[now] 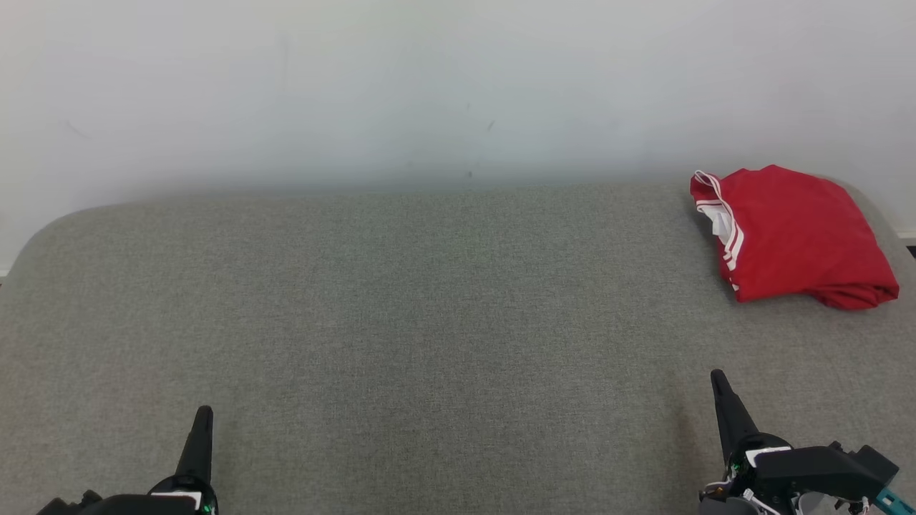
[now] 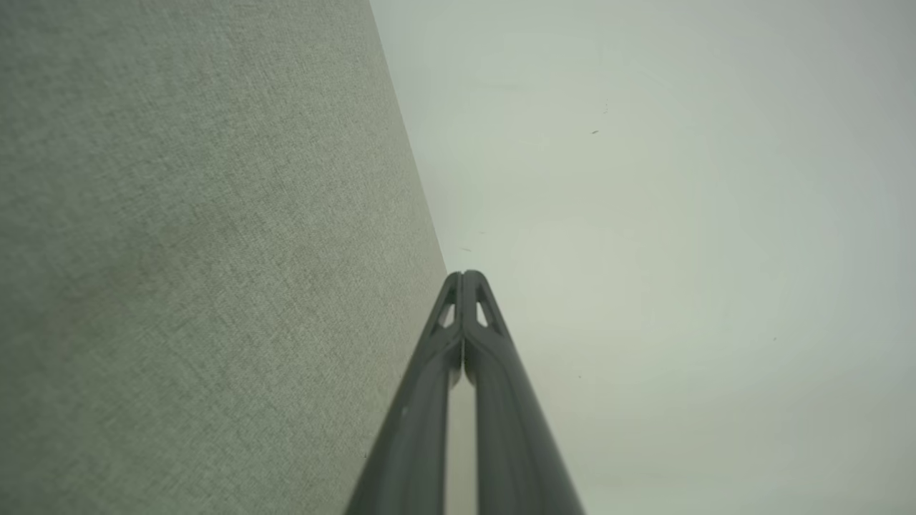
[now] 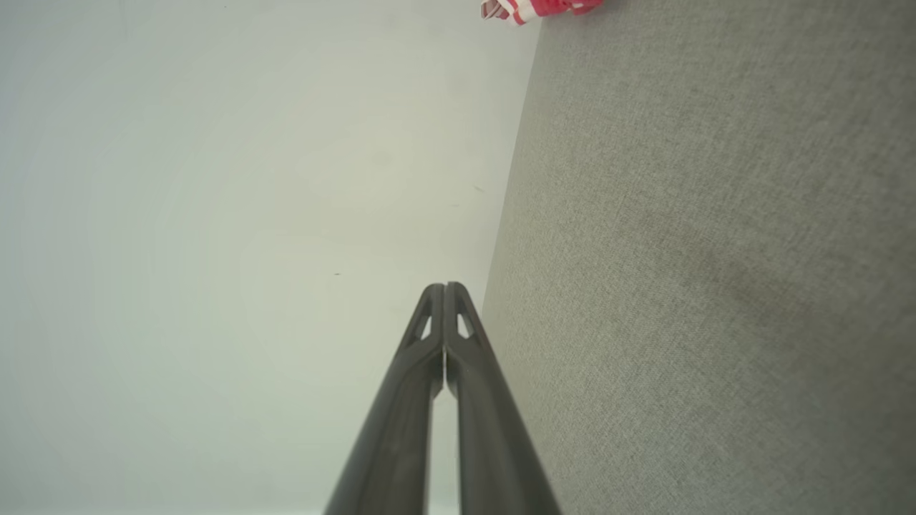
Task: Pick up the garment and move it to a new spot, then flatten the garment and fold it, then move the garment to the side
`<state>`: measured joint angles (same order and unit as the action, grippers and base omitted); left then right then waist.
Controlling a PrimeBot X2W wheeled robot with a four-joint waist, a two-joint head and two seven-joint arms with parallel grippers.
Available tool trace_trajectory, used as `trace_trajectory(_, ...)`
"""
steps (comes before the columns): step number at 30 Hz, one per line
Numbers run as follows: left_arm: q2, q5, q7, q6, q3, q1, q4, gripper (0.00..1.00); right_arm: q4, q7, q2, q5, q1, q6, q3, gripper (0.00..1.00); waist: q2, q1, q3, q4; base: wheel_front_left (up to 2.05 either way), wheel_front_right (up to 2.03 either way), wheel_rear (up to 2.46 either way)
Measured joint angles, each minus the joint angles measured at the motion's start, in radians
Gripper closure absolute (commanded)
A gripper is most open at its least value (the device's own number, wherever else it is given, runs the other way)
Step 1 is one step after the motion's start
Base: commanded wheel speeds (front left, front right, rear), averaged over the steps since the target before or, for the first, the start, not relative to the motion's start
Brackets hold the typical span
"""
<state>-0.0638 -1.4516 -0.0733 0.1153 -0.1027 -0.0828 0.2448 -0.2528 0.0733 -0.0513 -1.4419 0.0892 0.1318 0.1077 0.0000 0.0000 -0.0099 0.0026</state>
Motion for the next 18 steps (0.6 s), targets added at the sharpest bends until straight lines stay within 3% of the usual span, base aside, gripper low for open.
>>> trace_trajectory(18, 0.010, -0.119, -0.031, 0.009, -0.008, -0.018, 0.000, 1.00, 0.005, 0.032, 0.000, -0.129, 0.013, 0.000, 0.004, 1.00, 0.0000, 0.0000, 0.010, -0.002, 0.00, 0.00, 0.00)
